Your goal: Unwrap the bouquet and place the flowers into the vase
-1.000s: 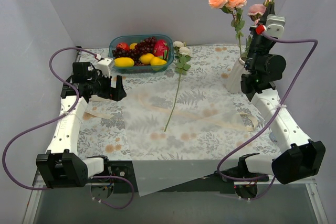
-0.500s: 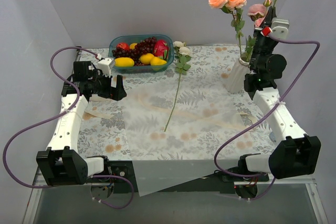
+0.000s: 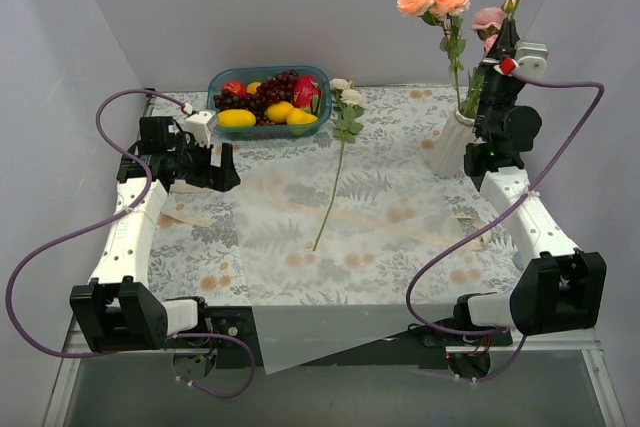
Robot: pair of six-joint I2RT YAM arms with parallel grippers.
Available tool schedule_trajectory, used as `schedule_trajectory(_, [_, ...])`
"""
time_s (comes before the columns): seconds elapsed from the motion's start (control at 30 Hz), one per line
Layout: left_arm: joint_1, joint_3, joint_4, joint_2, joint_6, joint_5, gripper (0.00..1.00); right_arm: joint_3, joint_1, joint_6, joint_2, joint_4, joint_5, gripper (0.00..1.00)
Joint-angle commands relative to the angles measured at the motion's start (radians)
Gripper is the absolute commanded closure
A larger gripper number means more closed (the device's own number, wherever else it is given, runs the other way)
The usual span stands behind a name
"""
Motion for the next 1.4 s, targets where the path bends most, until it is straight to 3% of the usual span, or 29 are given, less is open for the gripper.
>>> schedule_trajectory(0.0, [0.007, 0.031, -0.011, -0.008, 0.007, 0.011, 0.02, 0.001, -0.007, 0.027, -0.009, 0.057, -0.025, 0.99])
schedule_trajectory(0.4, [0.007, 0.04, -0.026, -0.017, 0.017, 0.02, 0.02, -0.052, -0.007, -0.035, 0.0, 0.062, -0.08, 0.99])
schedule_trajectory(1.1, [0.008, 0.068, -0.054, -0.031, 0.034, 0.027, 0.02, -0.168, -0.013, -0.042, 0.006, 0.086, 0.033, 0.98])
schedule_trajectory(1.17, [0.008, 0.076, -0.069, -0.024, 0.035, 0.041, 0.02, -0.176, -0.015, -0.029, 0.011, 0.077, 0.047, 0.89])
schedule_trajectory(1.23, [0.008, 0.08, -0.072, -0.025, 0.034, 0.047, 0.02, -0.203, -0.016, -0.019, 0.005, 0.066, 0.041, 0.7])
schedule_trajectory(1.27, [0.008, 0.08, -0.07, -0.03, 0.034, 0.05, 0.02, -0.211, -0.016, -0.018, 0.0, 0.051, 0.033, 0.59])
schedule_trajectory(1.3, [0.008, 0.08, -0.07, -0.033, 0.034, 0.052, 0.02, -0.219, -0.016, -0.012, -0.014, 0.036, 0.021, 0.36])
schedule_trajectory(1.37, [0.008, 0.077, -0.072, -0.037, 0.038, 0.053, 0.02, -0.226, -0.016, -0.01, -0.028, -0.003, 0.033, 0.23])
